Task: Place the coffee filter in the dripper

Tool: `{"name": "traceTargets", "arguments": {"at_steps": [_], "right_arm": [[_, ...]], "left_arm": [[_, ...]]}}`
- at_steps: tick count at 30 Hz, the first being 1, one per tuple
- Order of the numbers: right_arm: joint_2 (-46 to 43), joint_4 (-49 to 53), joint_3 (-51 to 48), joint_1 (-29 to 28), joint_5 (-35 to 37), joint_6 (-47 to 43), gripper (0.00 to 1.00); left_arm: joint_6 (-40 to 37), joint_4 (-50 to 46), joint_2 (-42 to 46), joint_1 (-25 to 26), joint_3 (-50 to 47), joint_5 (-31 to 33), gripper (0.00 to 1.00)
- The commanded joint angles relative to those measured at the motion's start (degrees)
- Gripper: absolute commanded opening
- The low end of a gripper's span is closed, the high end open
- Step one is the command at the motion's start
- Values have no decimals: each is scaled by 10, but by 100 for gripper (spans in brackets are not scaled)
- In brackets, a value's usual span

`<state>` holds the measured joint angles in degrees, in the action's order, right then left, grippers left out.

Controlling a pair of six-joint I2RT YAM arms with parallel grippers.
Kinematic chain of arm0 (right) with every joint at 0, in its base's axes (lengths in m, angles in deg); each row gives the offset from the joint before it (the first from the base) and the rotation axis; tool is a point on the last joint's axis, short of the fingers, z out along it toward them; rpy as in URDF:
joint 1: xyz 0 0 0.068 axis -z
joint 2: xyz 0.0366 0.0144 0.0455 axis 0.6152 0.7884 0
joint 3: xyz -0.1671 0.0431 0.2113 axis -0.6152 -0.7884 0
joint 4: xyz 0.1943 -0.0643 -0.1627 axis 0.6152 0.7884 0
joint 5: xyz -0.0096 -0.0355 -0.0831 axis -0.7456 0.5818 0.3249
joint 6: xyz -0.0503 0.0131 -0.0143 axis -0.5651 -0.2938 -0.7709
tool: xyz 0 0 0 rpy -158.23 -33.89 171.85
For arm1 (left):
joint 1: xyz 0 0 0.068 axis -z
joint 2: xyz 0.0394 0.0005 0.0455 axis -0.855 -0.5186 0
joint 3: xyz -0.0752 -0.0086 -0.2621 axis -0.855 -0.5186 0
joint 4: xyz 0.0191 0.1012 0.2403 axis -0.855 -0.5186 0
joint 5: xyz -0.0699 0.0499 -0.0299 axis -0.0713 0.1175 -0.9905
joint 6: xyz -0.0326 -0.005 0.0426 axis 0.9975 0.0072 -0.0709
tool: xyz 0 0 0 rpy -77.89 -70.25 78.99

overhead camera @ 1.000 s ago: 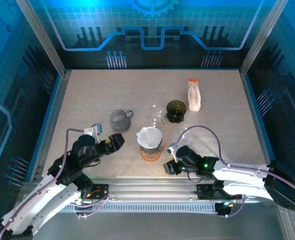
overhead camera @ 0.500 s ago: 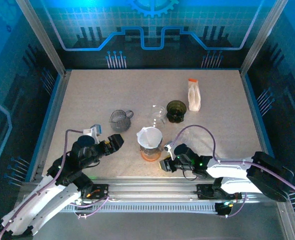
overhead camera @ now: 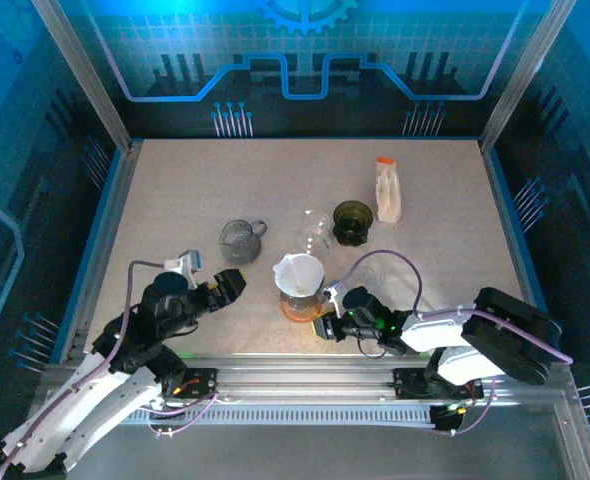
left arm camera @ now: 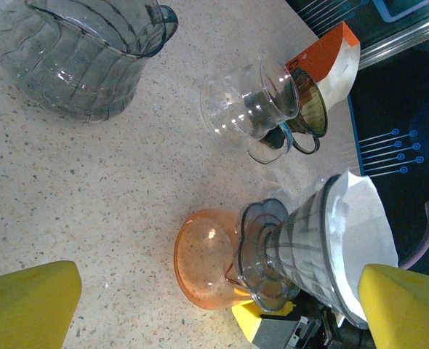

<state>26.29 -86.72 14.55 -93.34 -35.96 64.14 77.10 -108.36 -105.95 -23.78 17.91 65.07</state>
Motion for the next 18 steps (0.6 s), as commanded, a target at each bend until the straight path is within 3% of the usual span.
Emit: {"name": "traceTargets", "arguments": {"at_steps": [1,8,18], "right_arm": [[32,-36,17,7,-9,8,32],[80,-60,42,11,-23,7,31],[131,-76,84,12,-16,14,31]], "left_arm": [[3,-14,11,-4,6,11,99],[0,-26,14,-5,14,19,99],[25,-55,26,-23,10,50,78]]}}
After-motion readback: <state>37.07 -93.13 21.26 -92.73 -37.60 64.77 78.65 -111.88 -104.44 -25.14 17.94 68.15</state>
